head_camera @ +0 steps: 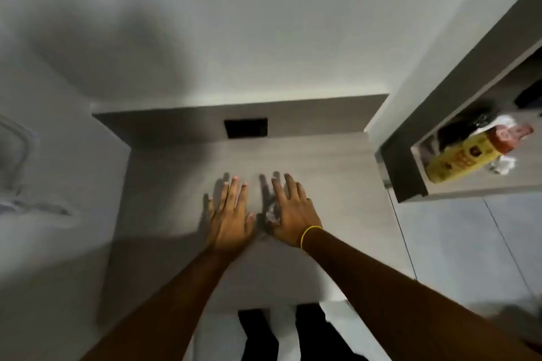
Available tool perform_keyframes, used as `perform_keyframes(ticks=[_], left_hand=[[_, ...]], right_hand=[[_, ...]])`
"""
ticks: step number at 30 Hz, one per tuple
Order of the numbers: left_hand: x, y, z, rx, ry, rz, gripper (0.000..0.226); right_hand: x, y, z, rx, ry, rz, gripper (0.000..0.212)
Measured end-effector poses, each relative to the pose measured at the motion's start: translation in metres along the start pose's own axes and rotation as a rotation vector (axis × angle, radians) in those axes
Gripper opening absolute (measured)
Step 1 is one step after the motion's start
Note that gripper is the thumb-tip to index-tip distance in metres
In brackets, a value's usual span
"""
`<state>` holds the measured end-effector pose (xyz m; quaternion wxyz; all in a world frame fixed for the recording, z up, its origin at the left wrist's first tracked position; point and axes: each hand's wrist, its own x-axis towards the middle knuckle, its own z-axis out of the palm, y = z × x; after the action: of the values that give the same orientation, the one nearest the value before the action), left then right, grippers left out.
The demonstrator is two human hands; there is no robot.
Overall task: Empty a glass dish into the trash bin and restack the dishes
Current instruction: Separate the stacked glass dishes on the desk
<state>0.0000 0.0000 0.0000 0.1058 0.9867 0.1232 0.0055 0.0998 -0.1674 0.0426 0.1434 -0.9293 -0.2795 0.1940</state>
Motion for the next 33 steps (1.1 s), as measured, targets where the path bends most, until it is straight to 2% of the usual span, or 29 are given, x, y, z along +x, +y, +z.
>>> perform_keyframes(ticks=[4,7,14,23,33], left_hand=[[-0.034,0.0,0.045,-0.028,-0.17,-0.072,0.074],[-0.048,0.003,0.07,-0.081,-0.24,-0.114,0.074],[-0.058,0.007,0.086,-0.04,-0.16,-0.158,0.07],[-0.059,0.008,0.088,-0.058,-0.087,-0.156,0.071],[-0.061,0.007,0.092,-0.06,-0.042,-0.157,0.071]], right_hand=[[0.007,0.007,0.024,-0.041,-0.124,0.037,0.121],[0.012,0.016,0.037,-0.092,-0.176,-0.013,0.119],[0.019,0.022,0.046,-0.18,-0.212,-0.059,0.102],[0.022,0.019,0.043,-0.148,-0.244,-0.122,0.109],[0.026,0.015,0.038,-0.173,-0.287,-0.172,0.106]])
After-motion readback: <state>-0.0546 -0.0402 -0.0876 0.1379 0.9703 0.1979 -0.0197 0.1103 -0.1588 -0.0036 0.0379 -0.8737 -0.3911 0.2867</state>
